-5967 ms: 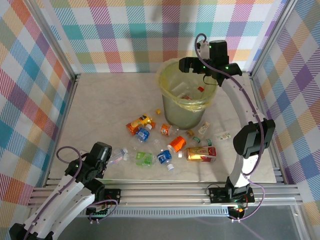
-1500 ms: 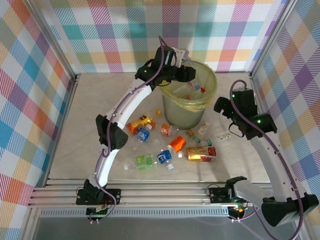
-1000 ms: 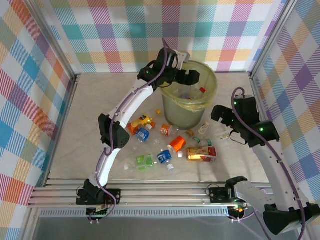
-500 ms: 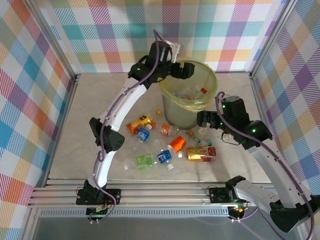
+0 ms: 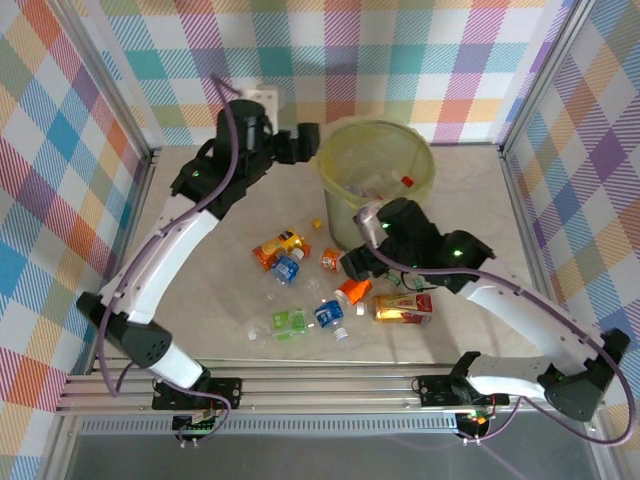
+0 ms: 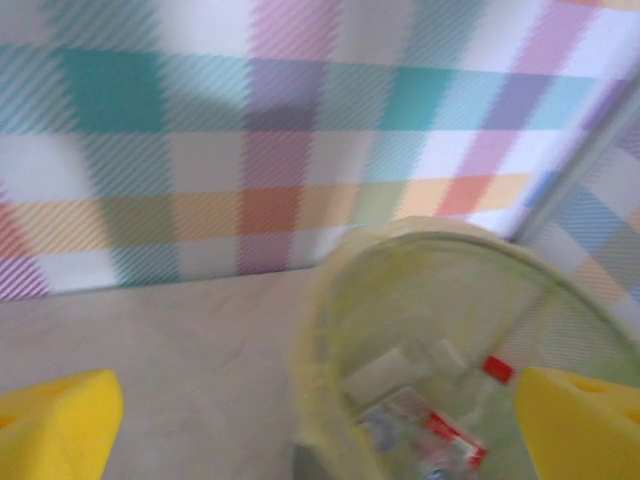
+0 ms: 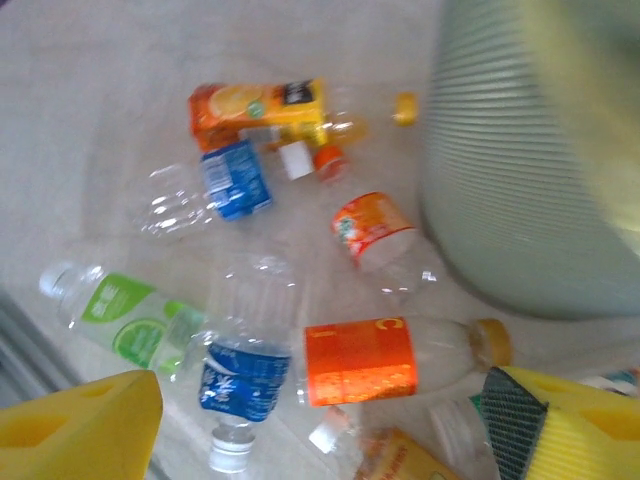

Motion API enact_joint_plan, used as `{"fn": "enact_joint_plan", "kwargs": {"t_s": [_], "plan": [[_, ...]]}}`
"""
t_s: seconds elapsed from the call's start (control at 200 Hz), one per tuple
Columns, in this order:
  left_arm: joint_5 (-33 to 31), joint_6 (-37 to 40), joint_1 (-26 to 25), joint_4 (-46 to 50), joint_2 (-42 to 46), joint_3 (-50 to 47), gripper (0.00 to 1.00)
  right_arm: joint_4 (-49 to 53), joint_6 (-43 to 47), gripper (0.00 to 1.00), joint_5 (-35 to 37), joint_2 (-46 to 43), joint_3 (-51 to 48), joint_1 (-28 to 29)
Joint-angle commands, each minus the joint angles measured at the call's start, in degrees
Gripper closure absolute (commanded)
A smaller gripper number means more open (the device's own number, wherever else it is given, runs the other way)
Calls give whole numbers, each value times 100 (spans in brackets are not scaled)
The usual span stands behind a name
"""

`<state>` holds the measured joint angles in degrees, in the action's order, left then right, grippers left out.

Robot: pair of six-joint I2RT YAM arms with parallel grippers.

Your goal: Put the plastic bottles in the bin

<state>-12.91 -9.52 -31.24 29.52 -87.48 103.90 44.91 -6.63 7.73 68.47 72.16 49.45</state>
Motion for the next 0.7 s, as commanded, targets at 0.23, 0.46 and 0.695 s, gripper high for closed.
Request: {"fn": "enact_joint_plan", "kwargs": {"t_s": [0.23, 0.46, 0.695], "plan": [[-636, -1879, 1736, -489, 1851, -2827, 0, 192, 1181, 7, 100, 1606, 553, 1181], [-1679, -2194, 2038, -337, 2702, -3747, 0, 120, 1894, 0, -153, 2424, 728, 1569], [-2031, -2316, 2147, -338, 3034, -4035, 0, 146, 2266, 0, -128, 3227, 1088, 1776]]}}
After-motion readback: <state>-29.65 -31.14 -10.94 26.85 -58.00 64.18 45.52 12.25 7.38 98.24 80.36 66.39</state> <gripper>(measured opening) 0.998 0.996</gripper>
